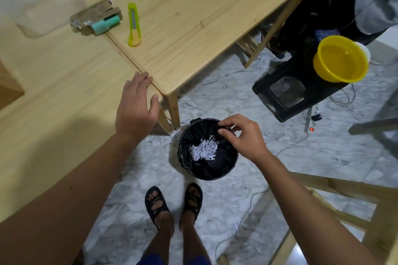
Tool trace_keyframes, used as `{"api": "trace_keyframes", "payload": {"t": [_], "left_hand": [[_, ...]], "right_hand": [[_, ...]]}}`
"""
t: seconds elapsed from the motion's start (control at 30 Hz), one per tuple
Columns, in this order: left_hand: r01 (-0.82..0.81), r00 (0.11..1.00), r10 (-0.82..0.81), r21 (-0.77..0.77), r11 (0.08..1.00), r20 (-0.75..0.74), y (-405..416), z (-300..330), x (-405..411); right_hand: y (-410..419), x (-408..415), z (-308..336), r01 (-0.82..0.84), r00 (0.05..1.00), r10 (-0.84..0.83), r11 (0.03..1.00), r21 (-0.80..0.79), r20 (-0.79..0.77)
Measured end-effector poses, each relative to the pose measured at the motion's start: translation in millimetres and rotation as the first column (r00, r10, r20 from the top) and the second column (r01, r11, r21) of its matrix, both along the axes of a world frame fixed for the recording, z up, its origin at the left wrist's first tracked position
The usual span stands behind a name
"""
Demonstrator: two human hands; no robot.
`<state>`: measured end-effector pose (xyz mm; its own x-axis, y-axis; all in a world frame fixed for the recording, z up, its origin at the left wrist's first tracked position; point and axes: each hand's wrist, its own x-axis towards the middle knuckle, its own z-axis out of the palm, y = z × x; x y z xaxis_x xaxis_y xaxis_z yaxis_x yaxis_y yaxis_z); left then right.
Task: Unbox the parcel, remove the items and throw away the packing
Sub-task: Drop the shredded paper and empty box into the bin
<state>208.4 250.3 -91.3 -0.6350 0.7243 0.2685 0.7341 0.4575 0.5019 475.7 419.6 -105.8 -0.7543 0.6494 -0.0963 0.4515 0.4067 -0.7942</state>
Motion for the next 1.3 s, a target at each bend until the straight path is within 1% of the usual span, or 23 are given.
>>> {"api": "trace_keyframes", "payload": {"t": [0.1, 0.2, 0.27, 0.47, 0.53, 0.63, 0.7, 0.77, 0.83, 1.0, 1.1, 1.17, 1.23, 1.3], "left_hand": [[0.026, 1.000, -0.025, 0.045, 0.999, -0.011, -3.5, -0.2, -4.7], [0.032, 0.998, -0.028, 0.058, 0.998, -0.059, -13.1, 1.3, -13.4], [0.013, 0.999, -0.011, 0.056, 0.998, -0.041, -25.1, 5.6, -26.1], [-0.125, 0.990, 0.122, 0.050, 0.991, 0.065, -76.7, 27.5, -79.0], [-0.179, 0.981, 0.173, 0.068, 0.981, 0.090, -97.8, 40.2, -93.3], [-0.269, 0.958, 0.251, 0.124, 0.955, 0.141, -137.0, 60.1, -108.1], [-0.323, 0.946, 0.312, 0.163, 0.932, 0.090, -165.0, 73.0, -116.2], [-0.370, 0.925, 0.380, 0.193, 0.909, -0.021, -191.7, 83.9, -125.9], [-0.420, 0.891, 0.445, 0.212, 0.883, -0.089, -215.7, 95.0, -138.4], [-0.543, 0.817, 0.572, 0.235, 0.806, -0.075, -264.5, 103.5, -173.2], [-0.555, 0.816, 0.578, 0.243, 0.796, -0.028, -277.4, 99.1, -197.3], [-0.559, 0.823, 0.566, 0.251, 0.790, 0.051, -279.1, 97.8, -213.3], [-0.636, 0.771, 0.591, 0.255, 0.728, 0.235, -276.5, 102.2, -228.3], [-0.710, 0.687, 0.578, 0.241, 0.661, 0.441, -270.5, 106.3, -241.6]], "right_hand": [[-2.0, -20.5, 12.2, -0.006, 0.999, 0.006, 1.000, -0.010, -0.033], [-4.9, -48.5, 27.8, -0.035, 0.997, 0.035, 0.999, 0.006, -0.065], [-8.5, -71.9, 38.2, -0.062, 0.993, 0.064, 0.998, 0.022, -0.100], [-35.4, -161.8, 70.1, -0.151, 0.972, 0.155, 0.988, 0.033, -0.177], [-50.8, -195.6, 78.2, -0.212, 0.958, 0.210, 0.977, 0.014, -0.193], [-80.9, -247.6, 87.1, -0.328, 0.921, 0.327, 0.944, 0.031, -0.210], [-103.9, -280.8, 93.1, -0.392, 0.891, 0.395, 0.918, 0.056, -0.224], [-127.9, -311.6, 99.7, -0.451, 0.855, 0.453, 0.890, 0.072, -0.251], [-150.4, -340.5, 106.9, -0.500, 0.819, 0.501, 0.862, 0.081, -0.278], [-198.9, -404.7, 118.6, -0.577, 0.758, 0.572, 0.812, 0.087, -0.313], [-218.0, -438.3, 121.8, -0.590, 0.747, 0.584, 0.803, 0.088, -0.317], [-227.4, -458.7, 123.1, -0.569, 0.765, 0.562, 0.819, 0.077, -0.314], [-236.4, -475.0, 126.1, -0.541, 0.802, 0.515, 0.841, -0.002, -0.304], [-243.5, -486.9, 128.0, -0.522, 0.827, 0.466, 0.844, -0.121, -0.313]]}}
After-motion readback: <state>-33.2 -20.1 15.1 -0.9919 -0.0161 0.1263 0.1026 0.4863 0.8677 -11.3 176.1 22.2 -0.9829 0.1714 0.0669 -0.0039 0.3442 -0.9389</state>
